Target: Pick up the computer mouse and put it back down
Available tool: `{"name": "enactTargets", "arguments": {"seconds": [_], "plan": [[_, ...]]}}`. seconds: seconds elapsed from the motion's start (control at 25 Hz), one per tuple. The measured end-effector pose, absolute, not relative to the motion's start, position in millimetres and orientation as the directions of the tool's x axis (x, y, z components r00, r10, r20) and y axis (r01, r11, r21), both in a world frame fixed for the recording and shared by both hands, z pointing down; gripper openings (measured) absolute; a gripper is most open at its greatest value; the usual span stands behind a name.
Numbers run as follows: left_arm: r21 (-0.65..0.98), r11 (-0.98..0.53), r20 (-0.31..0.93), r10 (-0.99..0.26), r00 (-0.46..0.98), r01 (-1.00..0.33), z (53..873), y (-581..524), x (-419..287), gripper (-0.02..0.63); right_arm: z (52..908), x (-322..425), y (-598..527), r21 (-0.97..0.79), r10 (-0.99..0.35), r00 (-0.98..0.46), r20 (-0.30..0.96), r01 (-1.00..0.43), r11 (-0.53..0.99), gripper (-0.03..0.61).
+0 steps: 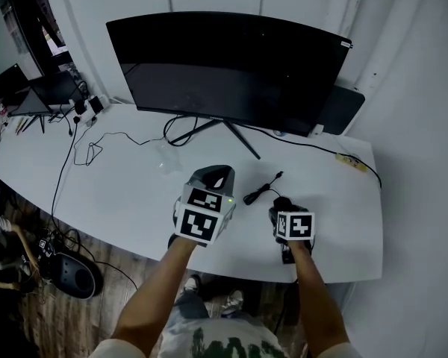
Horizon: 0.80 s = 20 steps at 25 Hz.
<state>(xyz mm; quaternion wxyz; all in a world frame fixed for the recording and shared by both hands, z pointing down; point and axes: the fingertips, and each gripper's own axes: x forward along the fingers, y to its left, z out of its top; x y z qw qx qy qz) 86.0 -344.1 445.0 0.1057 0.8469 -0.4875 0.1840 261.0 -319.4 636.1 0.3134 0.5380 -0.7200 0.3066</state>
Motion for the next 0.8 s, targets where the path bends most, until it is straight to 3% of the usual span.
{"name": "enactTargets", "arguments": {"seconds": [0.8], "plan": [[-0.008,-0.531,0.377,-0.787,0.489,-0.848,406,-331,76,0.003,543,243,-317,-0.130,-0.714,-0.255,0.652,-0.966,0.226,0.311]]}}
